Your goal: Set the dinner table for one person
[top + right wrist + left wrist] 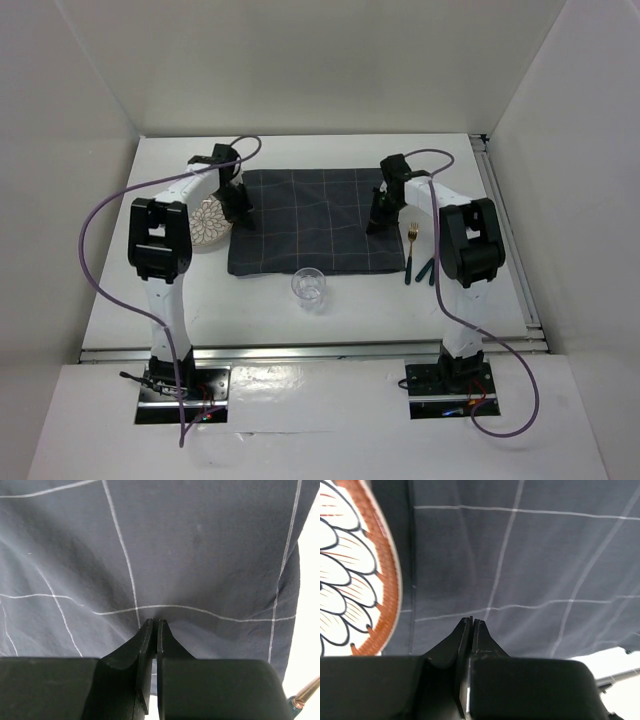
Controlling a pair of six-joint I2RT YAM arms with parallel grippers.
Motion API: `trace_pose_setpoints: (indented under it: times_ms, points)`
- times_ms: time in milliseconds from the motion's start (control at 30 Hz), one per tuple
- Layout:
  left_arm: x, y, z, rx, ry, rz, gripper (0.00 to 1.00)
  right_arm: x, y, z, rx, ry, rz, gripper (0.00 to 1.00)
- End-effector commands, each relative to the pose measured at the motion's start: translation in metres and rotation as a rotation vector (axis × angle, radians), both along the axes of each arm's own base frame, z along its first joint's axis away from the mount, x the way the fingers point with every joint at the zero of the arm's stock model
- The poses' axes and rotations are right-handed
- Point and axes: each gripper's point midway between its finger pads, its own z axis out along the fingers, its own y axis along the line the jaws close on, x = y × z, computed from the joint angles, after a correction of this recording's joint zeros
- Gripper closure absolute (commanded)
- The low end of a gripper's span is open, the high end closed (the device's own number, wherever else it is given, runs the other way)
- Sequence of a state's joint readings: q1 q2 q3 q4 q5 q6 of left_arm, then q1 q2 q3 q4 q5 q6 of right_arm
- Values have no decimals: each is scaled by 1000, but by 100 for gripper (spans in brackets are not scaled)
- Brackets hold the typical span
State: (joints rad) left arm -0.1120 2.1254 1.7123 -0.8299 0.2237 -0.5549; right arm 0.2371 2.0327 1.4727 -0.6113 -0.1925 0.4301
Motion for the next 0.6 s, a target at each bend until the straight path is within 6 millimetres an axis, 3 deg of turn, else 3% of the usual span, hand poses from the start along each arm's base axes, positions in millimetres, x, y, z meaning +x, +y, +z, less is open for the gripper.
trace_pose_setpoints:
  times_ms: [0, 67, 200, 333, 467, 567]
  points:
    - [-1, 4, -6, 66, -8, -3, 100, 17, 4, 13, 16, -70, -31, 100]
    - [-4, 8, -13, 88, 8, 1, 100, 15, 0, 3, 11, -52, -40, 100]
    - [-33, 25, -41, 181, 112, 11, 100, -3, -16, -19, -33, 8, -75, 100]
    - [-48, 32, -49, 210, 137, -5, 100, -16, -37, -36, -83, 58, -138, 100]
    - [-55, 40, -52, 231, 150, -13, 100, -19, -61, -40, -120, 77, -202, 100]
    - [-50, 44, -47, 232, 137, -20, 100, -14, -57, -23, -95, 50, -186, 100]
